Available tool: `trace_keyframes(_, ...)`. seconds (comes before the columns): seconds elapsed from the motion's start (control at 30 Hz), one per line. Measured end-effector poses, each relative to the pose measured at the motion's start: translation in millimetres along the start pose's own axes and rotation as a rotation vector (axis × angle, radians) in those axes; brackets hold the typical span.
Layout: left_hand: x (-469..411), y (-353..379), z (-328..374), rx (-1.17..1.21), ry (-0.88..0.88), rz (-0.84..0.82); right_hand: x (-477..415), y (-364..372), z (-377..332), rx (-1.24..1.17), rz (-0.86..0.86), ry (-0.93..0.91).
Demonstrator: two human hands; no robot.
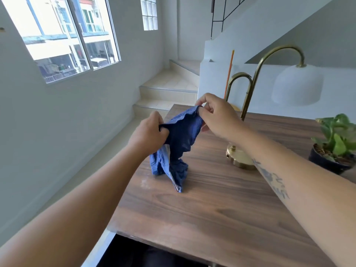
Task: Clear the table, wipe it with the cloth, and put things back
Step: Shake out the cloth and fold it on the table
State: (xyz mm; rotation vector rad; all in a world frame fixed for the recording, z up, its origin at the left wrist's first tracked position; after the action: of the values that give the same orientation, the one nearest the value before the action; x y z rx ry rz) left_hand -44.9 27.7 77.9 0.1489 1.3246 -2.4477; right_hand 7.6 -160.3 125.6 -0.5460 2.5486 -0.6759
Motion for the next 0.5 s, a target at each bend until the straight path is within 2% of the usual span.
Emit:
trace_keyframes(0.07, -2, -8, 6, 0.081, -0.012, 0.085, -4, -17, -13, 0.009, 0.044, -0.019)
trace_keyframes(0.13, -2, -14, 15, 0.102, 0.049, 0.105, -10, -35, -24, -0.028, 0.108, -0.018)
trace_keyframes(0.3, -7, -27, 32, -0.053, 0.263, 0.058, -7, -59, -33, -0.036, 0.126, 0.016)
trace_keyframes(0.4, -15, -26, 15, -0.121, 0.149, 0.023, -3, -69, -38, 0.009, 0.170, 0.001)
trace_keyframes(0.5, -15, -15, -8, 0.126, 0.004, 0.004, -1, -84, -43, -0.081, 0.206, 0.012)
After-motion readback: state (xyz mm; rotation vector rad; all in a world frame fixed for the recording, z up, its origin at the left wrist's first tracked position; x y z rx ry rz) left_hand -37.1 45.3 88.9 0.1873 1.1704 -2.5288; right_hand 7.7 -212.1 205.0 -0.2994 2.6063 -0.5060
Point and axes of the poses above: each hand's wrist, its own x-axis away from the middle knuckle, its own y-axis out of the palm, z = x × y, the point moved 6 cm from there along -x, towards the middle knuckle, and after that the axes turned 4 degrees about -z, right-handed, at the moved point
